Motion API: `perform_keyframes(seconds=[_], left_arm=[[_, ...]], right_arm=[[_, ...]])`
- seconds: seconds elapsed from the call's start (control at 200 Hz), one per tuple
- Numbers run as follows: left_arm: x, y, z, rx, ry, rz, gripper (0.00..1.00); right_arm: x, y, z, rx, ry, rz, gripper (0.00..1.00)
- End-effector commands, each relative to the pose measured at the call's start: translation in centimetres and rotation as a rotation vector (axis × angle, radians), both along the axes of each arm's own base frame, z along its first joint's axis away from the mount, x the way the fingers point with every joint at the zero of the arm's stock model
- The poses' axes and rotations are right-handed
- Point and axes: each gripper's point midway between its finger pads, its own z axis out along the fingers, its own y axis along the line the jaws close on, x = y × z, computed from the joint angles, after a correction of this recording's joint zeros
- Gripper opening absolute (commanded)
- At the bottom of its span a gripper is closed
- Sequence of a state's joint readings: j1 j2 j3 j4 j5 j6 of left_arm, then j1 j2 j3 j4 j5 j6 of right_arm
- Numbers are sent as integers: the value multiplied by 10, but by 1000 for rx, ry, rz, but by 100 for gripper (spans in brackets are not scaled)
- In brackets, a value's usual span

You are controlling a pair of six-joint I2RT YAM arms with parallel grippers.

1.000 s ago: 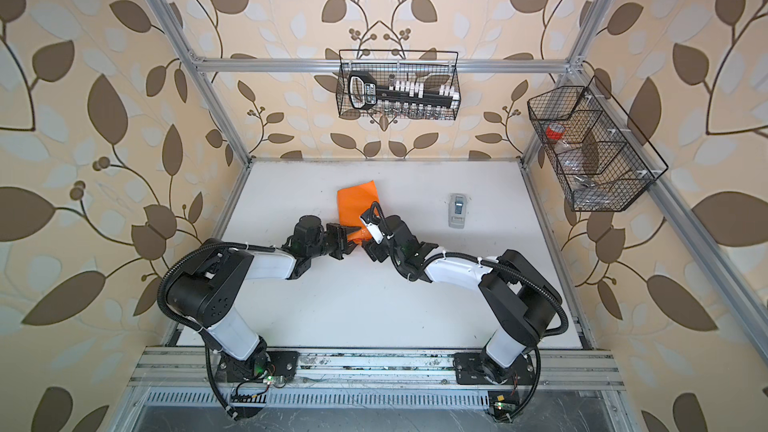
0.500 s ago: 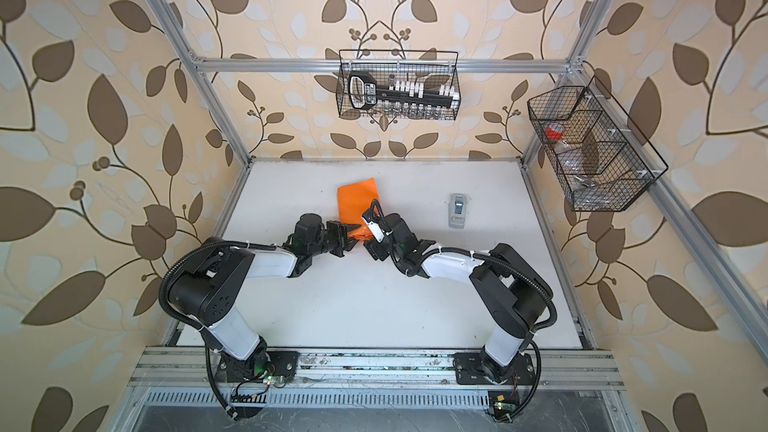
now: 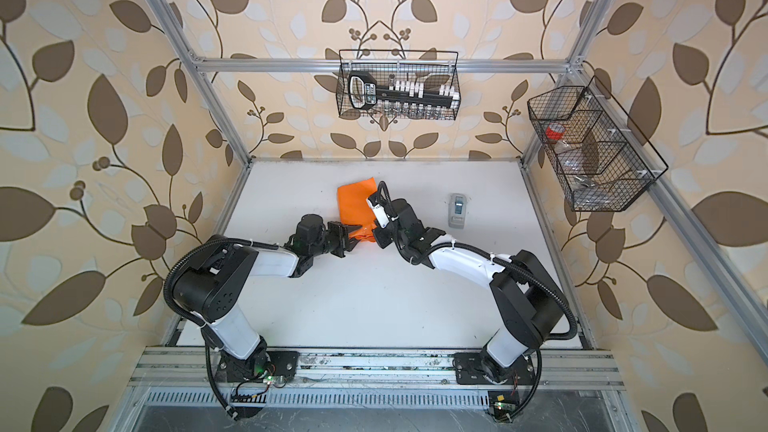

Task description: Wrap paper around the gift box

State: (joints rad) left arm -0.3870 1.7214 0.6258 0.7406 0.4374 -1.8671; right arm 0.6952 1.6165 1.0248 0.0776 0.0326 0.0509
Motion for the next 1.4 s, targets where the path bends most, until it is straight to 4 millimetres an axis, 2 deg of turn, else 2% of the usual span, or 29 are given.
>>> perform_keyframes(seconds=[0.0,0.2,0.38,0.52,0.715,0.815,1.095,1.274,1.394], left_arm=[[6,-4,9,-18,-31,5,37],[4,-3,6,-16,-27,7,37],[7,-2,5,-22,-24,20,37],[10,0,7,-35,-26,50,34],[11,2,7,-31,-21,61,33],[11,4,5,-30,-14,74,32],[6,13,-8,-54,23,134,31],[6,16,-10,-59,28,150,31],[6,16,-8,-58,26,151,30]], right_arm=[[-14,15,-10,81,156,33,0],[-15,38,-20,102,256,80,0],[-11,36,-39,78,298,59,0],[-11,26,-46,62,303,31,0],[-4,-9,-34,130,284,-24,0],[-6,-22,-40,145,330,-24,0],[-33,-1,-65,126,394,72,0],[-38,17,-69,126,384,95,0],[-34,22,-83,108,392,68,0]])
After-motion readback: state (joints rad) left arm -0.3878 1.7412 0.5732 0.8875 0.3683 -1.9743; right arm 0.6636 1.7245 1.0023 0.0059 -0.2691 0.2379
